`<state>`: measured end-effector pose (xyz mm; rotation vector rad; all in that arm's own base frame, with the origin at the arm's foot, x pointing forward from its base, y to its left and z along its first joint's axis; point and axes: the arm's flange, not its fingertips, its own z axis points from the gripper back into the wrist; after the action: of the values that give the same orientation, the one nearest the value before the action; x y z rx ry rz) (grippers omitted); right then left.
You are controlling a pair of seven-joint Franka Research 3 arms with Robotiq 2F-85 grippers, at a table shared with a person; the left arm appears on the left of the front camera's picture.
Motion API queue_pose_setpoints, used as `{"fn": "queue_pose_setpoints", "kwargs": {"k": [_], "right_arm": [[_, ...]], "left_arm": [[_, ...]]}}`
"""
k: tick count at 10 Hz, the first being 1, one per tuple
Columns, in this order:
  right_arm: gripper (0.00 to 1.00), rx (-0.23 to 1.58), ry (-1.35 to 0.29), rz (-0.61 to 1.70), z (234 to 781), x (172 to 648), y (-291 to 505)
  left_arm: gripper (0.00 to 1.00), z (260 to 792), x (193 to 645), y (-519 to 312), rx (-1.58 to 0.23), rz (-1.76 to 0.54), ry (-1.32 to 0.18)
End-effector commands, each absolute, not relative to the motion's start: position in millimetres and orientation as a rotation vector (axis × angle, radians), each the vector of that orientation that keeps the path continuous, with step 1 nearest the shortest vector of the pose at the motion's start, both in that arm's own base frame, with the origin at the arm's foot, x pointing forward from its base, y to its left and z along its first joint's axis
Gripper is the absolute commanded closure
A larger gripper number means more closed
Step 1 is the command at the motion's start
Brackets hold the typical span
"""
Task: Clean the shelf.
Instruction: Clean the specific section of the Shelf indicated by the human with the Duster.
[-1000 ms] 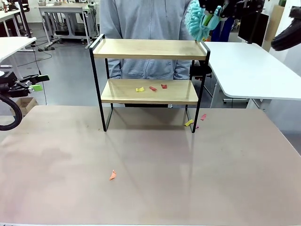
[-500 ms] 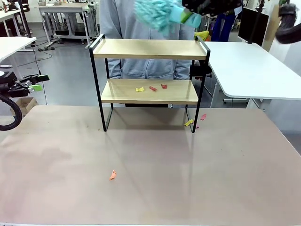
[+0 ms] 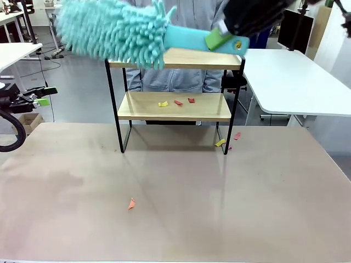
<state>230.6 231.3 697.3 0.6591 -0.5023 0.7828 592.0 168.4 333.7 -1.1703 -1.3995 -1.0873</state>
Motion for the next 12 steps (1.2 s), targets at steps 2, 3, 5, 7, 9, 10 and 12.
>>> {"fn": "queue_pose_setpoints", "kwargs": {"k": [2, 3, 5, 7, 9, 10, 12], "right_arm": [[0.87, 0.524, -0.324, 0.909, 666.5, 220.4, 186.4], [0.87, 0.492, -0.248, 0.894, 653.0, 216.0, 166.8], [0.87, 0.475, -0.098, 0.877, 627.1, 211.6, 126.9], [0.87, 0.471, 0.002, 0.928, 591.8, 214.7, 94.0], [0.87, 0.548, 0.018, 0.931, 563.9, 217.5, 72.1], [0.87, 0.54, 0.003, 0.91, 553.4, 220.7, 69.0], [0.87, 0.51, 0.038, 0.908, 570.9, 215.7, 83.5]], "left_arm": [[0.0, 337.1, 591.0, 167.1, -1.169, -1.09, -1.402], [0.0, 337.1, 591.0, 167.1, -1.169, -1.09, -1.402], [0.0, 337.1, 591.0, 167.1, -1.169, -1.09, -1.402], [0.0, 337.1, 591.0, 167.1, -1.169, -1.09, -1.402], [0.0, 337.1, 591.0, 167.1, -1.169, -1.09, -1.402], [0.0, 337.1, 591.0, 167.1, -1.169, -1.09, -1.402], [0.0, 337.1, 591.0, 167.1, -1.169, -1.09, -1.402]]}}
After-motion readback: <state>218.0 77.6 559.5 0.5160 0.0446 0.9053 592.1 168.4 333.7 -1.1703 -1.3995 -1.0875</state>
